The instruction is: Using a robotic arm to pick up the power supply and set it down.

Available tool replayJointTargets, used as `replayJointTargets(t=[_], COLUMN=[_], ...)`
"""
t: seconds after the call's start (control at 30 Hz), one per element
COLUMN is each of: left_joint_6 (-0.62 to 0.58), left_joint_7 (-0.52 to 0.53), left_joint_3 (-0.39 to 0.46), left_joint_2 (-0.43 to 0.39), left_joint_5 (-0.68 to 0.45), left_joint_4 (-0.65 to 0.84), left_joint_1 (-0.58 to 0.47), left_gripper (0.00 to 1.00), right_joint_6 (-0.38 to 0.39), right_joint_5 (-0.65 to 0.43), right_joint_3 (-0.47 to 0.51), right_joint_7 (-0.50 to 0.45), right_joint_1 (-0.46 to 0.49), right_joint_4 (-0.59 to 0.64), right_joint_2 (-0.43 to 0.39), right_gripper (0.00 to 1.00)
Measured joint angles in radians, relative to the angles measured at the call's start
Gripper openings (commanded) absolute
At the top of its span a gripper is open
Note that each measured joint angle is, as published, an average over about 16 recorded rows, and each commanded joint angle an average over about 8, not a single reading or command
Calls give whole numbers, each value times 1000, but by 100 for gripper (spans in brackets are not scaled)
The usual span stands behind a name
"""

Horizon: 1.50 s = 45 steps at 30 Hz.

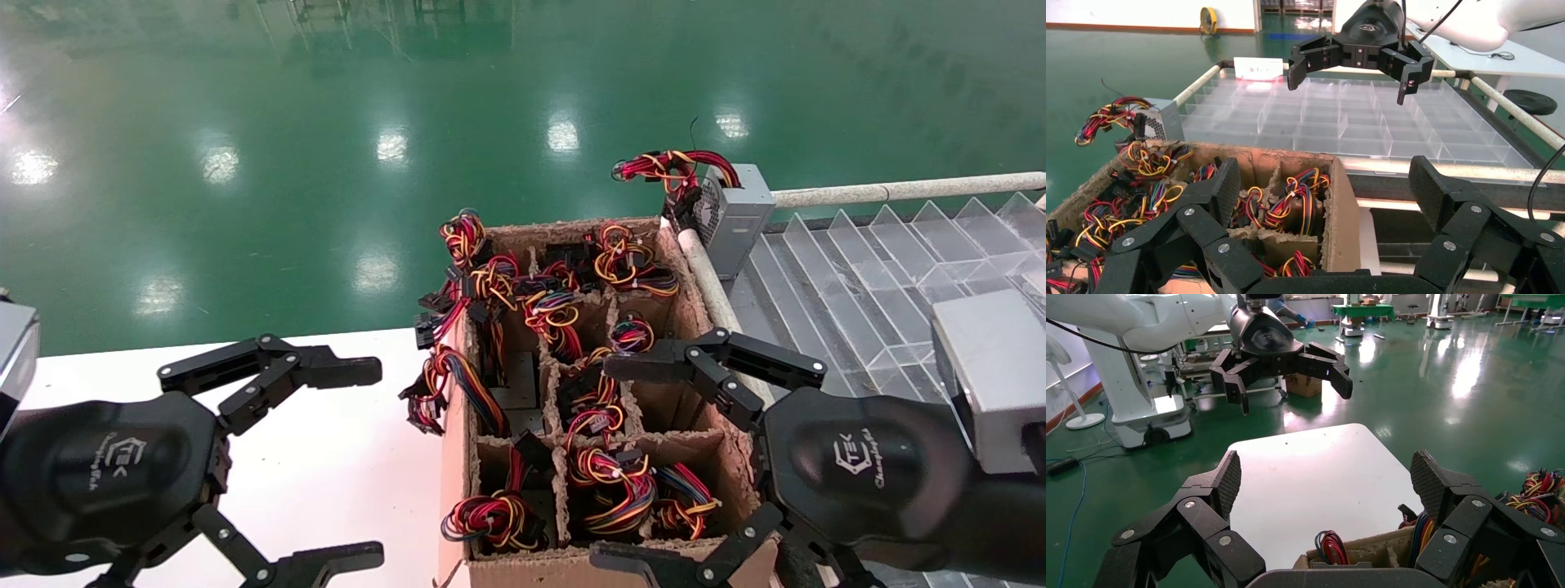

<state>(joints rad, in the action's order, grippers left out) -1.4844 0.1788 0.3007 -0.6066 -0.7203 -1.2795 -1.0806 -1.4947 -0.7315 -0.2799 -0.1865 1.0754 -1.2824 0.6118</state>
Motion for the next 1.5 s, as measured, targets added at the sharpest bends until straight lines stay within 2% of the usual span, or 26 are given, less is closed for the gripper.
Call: replayJointTargets(t=[1.5], left_joint_6=[0], left_joint_7=[0], left_joint_3=[0], left_joint_2=[0], left_joint_5=[0], left_joint_4=[0], left_joint_1=[0], left_gripper=[100], right_joint_6=[0], right_joint_5=[-1], right_joint_3=[0], right_joint_7=[0], right_joint_1=[1], right_joint_4=[1], right_joint_2=[0], right_gripper=[100])
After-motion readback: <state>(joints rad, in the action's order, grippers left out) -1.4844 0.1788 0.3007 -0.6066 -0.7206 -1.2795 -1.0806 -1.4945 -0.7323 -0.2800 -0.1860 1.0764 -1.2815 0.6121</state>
